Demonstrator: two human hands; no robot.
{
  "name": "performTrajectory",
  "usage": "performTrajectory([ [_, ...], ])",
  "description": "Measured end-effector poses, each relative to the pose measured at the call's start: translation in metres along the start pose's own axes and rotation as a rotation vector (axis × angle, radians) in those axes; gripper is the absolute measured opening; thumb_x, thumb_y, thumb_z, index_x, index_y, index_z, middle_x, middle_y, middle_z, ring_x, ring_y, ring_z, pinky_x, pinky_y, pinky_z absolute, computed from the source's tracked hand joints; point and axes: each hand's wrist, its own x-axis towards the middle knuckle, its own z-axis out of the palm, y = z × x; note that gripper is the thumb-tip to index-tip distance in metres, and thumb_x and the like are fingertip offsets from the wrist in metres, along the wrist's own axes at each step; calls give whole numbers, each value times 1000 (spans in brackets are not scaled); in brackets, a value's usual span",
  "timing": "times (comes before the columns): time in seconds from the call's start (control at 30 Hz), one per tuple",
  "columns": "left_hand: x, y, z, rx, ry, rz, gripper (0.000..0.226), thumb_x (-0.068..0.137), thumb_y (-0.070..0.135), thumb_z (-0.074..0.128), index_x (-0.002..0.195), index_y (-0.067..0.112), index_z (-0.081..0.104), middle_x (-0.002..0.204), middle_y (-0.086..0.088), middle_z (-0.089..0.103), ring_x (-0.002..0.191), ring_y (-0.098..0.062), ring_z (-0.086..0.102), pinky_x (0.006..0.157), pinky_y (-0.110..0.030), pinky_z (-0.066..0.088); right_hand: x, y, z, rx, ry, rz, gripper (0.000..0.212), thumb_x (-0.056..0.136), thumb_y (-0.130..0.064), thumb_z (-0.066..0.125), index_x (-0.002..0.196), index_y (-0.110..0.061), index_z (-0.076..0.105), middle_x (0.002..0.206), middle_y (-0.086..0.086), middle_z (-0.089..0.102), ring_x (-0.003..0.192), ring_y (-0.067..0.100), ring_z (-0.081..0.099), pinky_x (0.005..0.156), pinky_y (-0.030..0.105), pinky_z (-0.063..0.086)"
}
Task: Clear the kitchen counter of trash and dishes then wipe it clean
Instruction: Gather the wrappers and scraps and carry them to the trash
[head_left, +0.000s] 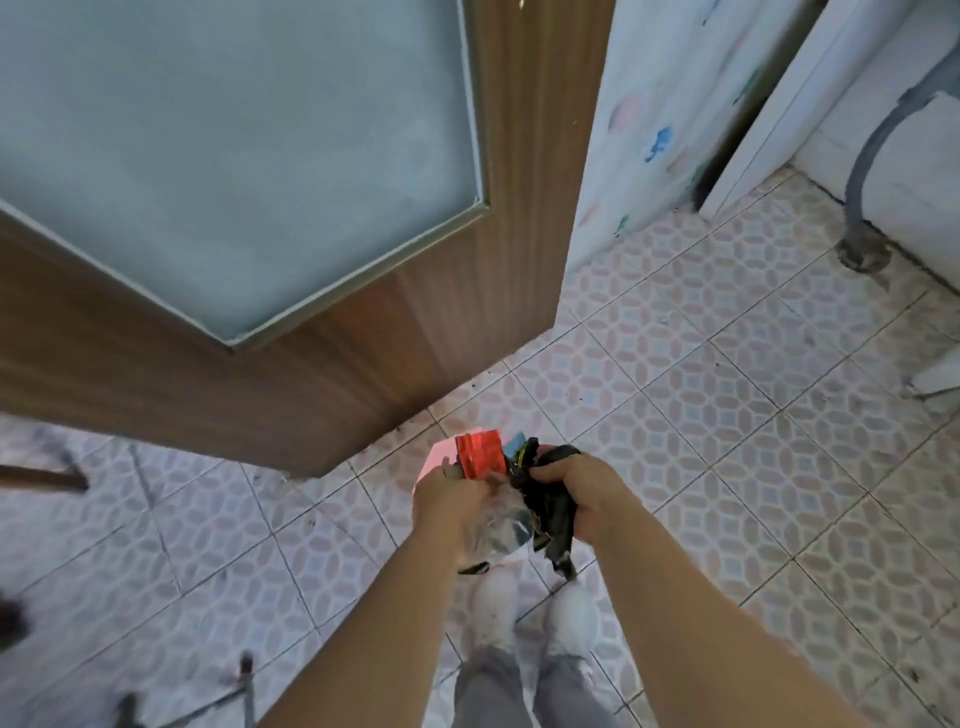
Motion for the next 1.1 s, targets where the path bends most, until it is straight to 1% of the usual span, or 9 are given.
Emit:
performTrajectory([
  [0.1,17,-17,-6,-56,-2,-47,49,76,0,71,123,5,59,105,-17,69,58,-20,56,45,-21,44,35,18,-1,-31,30,40,41,86,19,37,125,11,49,75,19,63,47,25,66,43,26,51],
  [0.27,72,-49,-10,76,79,-102,24,70,14,76,90,9,63,89,-18,70,77,-34,68,65,-43,57,95,48,-1,-38,33,118,30,87,17,39,109,1,52,57,16,66,45,25,64,44,27,50],
  [0.43,141,-69,-11,103,124,-169,16,75,17,73,85,12,62,90,-19,70,74,-33,68,72,-53,57,160,76,-3,-7,89,157,23,86,16,43,99,4,57,66,17,67,61,31,64,62,39,53],
  [0.53,179,-76,-6,112,121,-194,46,71,33,76,107,9,60,103,-17,67,93,-36,67,83,-55,55,196,88,-4,-5,127,176,14,87,10,51,97,5,60,72,17,66,59,28,65,62,37,54],
  [0.6,202,-83,-1,124,84,-256,91,63,53,76,138,17,40,126,-10,55,109,-35,59,89,-51,53,218,94,-5,-18,162,189,5,87,-2,58,83,-5,61,57,8,63,44,21,60,47,28,49],
  [0.67,211,-86,3,171,34,-281,107,59,68,68,148,30,23,142,-9,43,118,-36,53,94,-53,50,231,98,-8,-38,235,194,12,90,-6,56,82,-15,54,43,0,54,35,15,51,37,19,41],
  [0.83,212,-90,6,188,-13,-254,73,91,56,47,151,22,21,149,-10,35,125,-30,42,105,-49,39,234,103,-7,-96,283,209,26,95,-8,49,120,-7,56,84,8,57,80,25,55,68,29,40],
  [0.97,198,-77,4,201,3,-226,61,96,54,39,145,18,36,144,-12,40,125,-31,43,106,-49,39,213,89,0,-88,314,227,21,97,-6,46,115,-10,56,82,3,53,99,21,50,95,36,36],
  [1.1,170,-54,0,177,-13,-229,58,97,52,38,142,15,42,139,-12,46,115,-26,45,105,-44,38,180,74,11,-31,307,211,32,96,-6,48,127,-7,56,125,16,60,121,29,51,92,37,37],
])
